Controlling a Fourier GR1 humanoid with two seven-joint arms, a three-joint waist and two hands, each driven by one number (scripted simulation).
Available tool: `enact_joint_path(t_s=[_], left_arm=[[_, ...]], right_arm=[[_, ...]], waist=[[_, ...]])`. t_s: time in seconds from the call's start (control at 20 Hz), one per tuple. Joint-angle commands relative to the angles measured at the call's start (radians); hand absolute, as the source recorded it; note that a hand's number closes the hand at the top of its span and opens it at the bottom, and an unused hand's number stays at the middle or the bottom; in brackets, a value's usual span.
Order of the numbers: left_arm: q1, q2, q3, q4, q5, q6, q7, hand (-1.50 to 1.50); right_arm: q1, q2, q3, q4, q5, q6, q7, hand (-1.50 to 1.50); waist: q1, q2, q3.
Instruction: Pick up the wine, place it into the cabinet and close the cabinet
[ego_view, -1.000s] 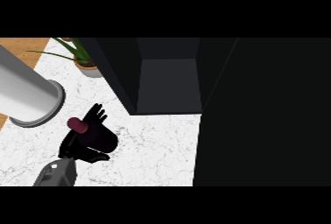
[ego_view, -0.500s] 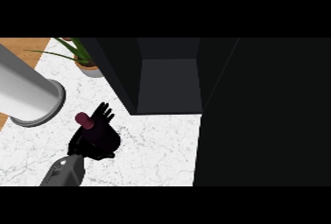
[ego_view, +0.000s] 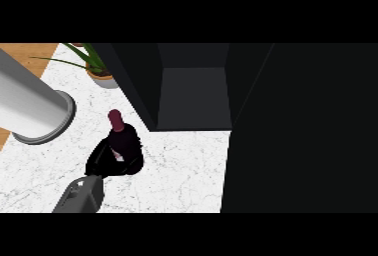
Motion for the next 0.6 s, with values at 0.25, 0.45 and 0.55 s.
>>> enact_joint_path(t_s=[0.25, 0.45, 0.55], left_arm=[[0.013, -0.03, -0.046, -0.046, -0.047, 0.071, -0.085, 1.5], [0.08, -0.024, 0.006, -0.14, 0.016, 0.081, -0.135, 1.5], [0.127, -0.053, 0.045, -0.171, 0.04, 0.146, -0.197, 1.5]], right_arm=[[0.102, -0.019, -0.033, -0.19, -0.053, 0.025, -0.005, -1.5], [0.067, 0.005, -0.008, -0.163, -0.04, 0.001, 0.021, -1.5], [0.095, -0.004, 0.015, -0.193, -0.045, 0.005, 0.031, -1.5]], waist=[[0.002, 0.0, 0.001], [0.016, -0.006, 0.001], [0.014, -0.011, 0.001]])
